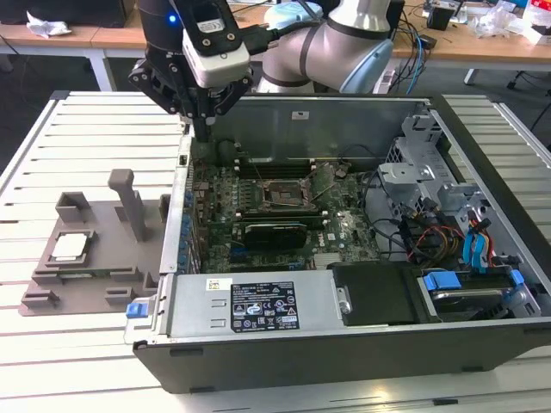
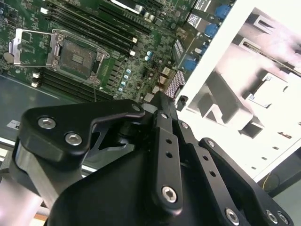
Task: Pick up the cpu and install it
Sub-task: 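Reach for the cpu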
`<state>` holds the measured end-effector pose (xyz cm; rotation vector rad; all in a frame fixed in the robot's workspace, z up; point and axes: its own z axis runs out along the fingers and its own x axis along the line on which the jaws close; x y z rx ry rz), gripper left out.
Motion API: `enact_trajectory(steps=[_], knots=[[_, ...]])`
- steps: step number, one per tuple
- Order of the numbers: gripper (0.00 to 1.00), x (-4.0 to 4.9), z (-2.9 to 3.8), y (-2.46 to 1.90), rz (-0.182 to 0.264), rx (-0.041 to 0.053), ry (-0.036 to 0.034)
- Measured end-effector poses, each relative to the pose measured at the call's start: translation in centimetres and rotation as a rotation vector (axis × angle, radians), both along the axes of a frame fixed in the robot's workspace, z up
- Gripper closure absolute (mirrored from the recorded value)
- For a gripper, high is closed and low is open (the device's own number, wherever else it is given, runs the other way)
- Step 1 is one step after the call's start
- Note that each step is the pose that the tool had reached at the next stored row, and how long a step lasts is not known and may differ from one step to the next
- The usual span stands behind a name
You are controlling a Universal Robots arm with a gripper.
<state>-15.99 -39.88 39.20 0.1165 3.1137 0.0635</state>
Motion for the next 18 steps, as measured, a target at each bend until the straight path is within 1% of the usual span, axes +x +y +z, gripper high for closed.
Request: enact_trajectory(steps=[7, 11, 12, 16, 18], knots=[[0.89, -1.45, -0.05, 0.00, 0.000, 0.0000, 0.0000], [0.89, -2.86, -0.09, 0.02, 0.000, 0.0001, -0.0001], [0.89, -3.08, -0.09, 0.02, 0.000, 0.0001, 0.0000], [0.89, -4.62, -0.14, 0.02, 0.000, 0.0001, 0.0000], [0.89, -4.95, -0.15, 0.02, 0.000, 0.0000, 0.0000]])
